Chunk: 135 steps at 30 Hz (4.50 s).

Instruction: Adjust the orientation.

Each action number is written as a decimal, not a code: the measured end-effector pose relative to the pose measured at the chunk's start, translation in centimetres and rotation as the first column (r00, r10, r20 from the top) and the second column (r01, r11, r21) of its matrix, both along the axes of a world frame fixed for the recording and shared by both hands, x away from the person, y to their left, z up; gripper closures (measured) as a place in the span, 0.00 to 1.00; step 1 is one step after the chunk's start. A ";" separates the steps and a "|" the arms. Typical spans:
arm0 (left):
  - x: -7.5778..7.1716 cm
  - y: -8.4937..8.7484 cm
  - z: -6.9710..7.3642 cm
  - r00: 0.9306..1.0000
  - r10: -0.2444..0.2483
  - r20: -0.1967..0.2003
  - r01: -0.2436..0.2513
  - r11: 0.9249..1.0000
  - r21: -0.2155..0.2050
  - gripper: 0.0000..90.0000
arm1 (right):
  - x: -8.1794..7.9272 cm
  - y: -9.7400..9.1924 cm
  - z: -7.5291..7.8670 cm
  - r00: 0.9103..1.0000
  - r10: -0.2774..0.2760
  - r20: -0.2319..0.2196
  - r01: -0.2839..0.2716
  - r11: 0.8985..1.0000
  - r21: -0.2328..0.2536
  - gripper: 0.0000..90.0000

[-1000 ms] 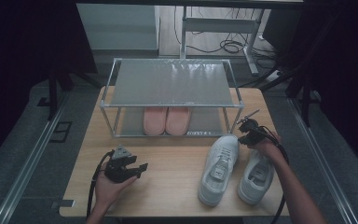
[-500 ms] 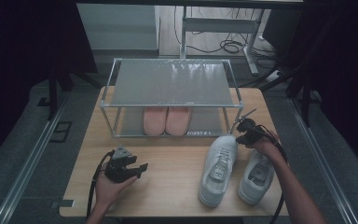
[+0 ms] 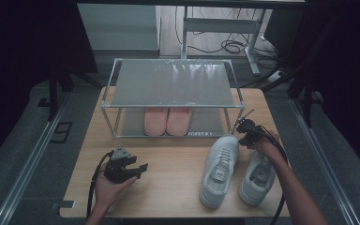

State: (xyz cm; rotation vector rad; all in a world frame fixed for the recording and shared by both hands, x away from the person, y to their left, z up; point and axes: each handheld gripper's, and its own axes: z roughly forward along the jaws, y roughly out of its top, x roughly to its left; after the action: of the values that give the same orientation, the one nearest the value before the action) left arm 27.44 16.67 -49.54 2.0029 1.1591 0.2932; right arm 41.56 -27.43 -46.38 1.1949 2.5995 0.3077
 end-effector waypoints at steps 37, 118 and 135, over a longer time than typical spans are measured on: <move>0.1 0.1 -0.1 1.000 -0.005 -0.004 0.005 1.000 -0.003 0.46 | -1.1 7.8 0.9 0.987 0.157 0.016 -0.158 0.984 0.082 1.00; 0.6 -0.6 -0.1 1.000 -0.025 -0.009 0.025 1.000 0.001 0.46 | -18.0 10.1 2.2 0.891 0.436 0.126 -0.453 0.856 0.249 1.00; 0.7 -0.8 -0.3 0.999 -0.029 -0.014 0.029 1.000 0.007 0.46 | -18.4 10.9 3.3 0.880 0.448 0.155 -0.473 0.853 0.219 1.00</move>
State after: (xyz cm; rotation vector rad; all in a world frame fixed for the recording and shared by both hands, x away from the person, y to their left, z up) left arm 28.09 15.85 -49.81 2.0296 1.1381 0.2692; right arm 23.15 -16.51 -43.13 0.5716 2.7887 0.7919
